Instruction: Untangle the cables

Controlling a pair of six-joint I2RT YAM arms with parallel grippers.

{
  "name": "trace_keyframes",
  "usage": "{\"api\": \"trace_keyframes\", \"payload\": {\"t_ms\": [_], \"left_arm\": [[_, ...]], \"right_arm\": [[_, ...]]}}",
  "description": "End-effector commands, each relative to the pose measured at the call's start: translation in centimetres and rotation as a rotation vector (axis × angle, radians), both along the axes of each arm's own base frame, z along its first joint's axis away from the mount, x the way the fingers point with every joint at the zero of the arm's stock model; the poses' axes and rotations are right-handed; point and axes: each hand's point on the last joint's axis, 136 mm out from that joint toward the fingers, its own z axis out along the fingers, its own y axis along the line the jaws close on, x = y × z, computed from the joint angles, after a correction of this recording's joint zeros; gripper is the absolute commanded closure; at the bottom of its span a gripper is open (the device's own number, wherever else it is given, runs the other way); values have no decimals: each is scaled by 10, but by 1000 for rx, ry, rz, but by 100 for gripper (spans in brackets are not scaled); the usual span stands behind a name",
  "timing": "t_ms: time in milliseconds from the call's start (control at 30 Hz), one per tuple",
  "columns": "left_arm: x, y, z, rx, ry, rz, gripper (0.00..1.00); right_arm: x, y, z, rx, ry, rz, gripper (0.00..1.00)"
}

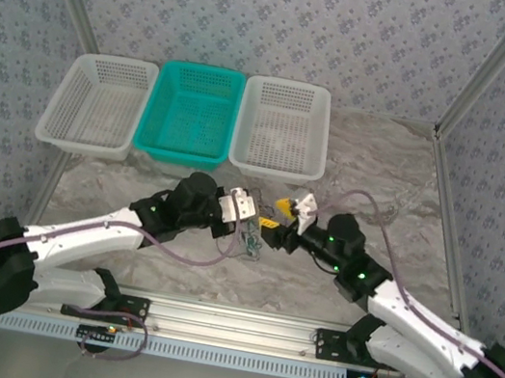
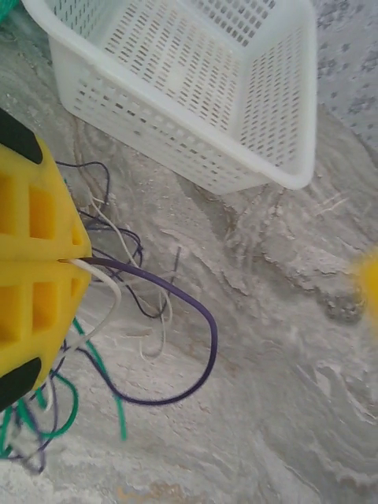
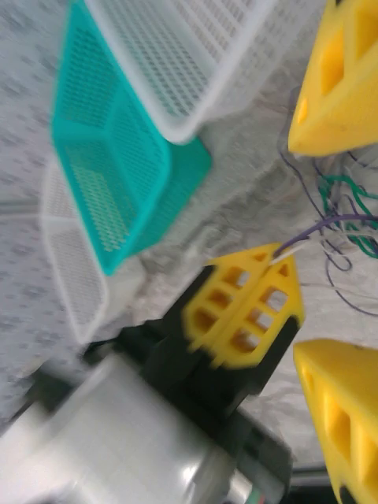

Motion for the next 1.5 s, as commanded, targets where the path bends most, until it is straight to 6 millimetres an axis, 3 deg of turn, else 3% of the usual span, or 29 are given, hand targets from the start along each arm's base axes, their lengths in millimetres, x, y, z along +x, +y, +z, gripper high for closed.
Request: {"api": "trace_keyframes", "payload": {"t_ms": [0,33,100,167,233,333,433,567,700,867,900,967,1033,1100,1167,1233,1367,1467], "left_arm": [[-3,6,22,-67,-33,34,100],[-5,10,23,-65,-37,37,100],[-7,18,22,-55,-41,53,100],[-9,27,21,-51,-45,79,100],[-5,41,19,-42,-54,147,100],[1,67,21,-26,-84,268,100],[-1,83,27,-43,-102,313,100],[4,105,44,-128,-77,440,100],[25,149,59,-228,40,722,100],[39,184,74,-328,102,908,100],[40,181,77,-344,125,886,100],[39,160,82,-351,148,763,100],[34,136,87,-375,177,634,100],[34,126,88,-398,210,597,100],[33,124,87,-388,233,595,100],[32,125,89,-381,238,597,100],[22,117,99,-431,259,528,100],[18,113,108,-470,265,501,100]], "right_arm": [[5,16,13,66,32,-45,85],[9,17,10,62,38,-79,100],[23,5,4,62,69,-201,100],[36,-19,1,73,102,-365,100],[50,-68,-13,103,213,-645,100],[52,-144,-35,119,316,-981,100],[48,-190,-51,109,367,-1144,100],[51,-222,-77,65,463,-1262,100],[46,-249,-119,-26,671,-1439,100],[46,-273,-130,-107,747,-1614,100],[54,-266,-130,-114,753,-1556,97],[77,-234,-115,-98,708,-1327,64],[89,-181,-89,-39,660,-997,26],[82,-146,-61,22,618,-797,8],[69,-125,-41,46,580,-700,0],[54,-98,-25,42,528,-602,0],[18,-12,0,48,326,-229,0],[16,29,4,47,248,-85,2]]}}
